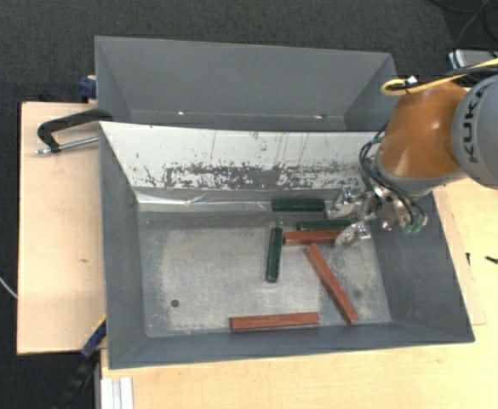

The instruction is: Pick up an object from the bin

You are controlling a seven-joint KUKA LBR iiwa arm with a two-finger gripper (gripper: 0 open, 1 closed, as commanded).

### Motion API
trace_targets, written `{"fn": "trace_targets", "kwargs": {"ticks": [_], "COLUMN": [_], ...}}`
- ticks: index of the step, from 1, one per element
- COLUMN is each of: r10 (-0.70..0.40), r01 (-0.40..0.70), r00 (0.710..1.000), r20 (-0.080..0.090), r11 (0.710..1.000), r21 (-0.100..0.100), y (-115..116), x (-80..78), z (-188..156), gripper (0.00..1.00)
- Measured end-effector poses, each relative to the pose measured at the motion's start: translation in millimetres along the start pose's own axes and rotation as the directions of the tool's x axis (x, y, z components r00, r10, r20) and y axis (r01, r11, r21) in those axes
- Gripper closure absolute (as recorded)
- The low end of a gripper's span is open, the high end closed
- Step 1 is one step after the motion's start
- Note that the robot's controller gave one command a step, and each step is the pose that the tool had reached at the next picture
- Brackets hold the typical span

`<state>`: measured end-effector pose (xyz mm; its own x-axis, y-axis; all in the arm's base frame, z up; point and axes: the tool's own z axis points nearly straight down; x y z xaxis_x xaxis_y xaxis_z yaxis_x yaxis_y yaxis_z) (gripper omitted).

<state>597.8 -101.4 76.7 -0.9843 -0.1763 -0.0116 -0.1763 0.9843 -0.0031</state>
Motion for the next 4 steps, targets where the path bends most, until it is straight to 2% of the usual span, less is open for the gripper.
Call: {"fn": "trace_targets", "kwargs": {"ticks": [1,2,3,4], "r10": [0.000,0.040,0.005,0.048], "r01": [0.000,-0.040,-0.005,-0.048], "r00": [1.000,0.999,1.000,0.999], "r20": [0.000,-0.013,-0.003,-0.005], "r11": [1.000,0.999,1.000,0.999], "r21": [0.000,-0.005,-0.001,-0.002], "y": [0.0,0.3,6.5,6.6], "x": [0.0,5.0,-6.9,-2.7], "z": [0.0,-42.3,-81.4,-209.2], "gripper": [1.00,1.00,1.00,1.00]}}
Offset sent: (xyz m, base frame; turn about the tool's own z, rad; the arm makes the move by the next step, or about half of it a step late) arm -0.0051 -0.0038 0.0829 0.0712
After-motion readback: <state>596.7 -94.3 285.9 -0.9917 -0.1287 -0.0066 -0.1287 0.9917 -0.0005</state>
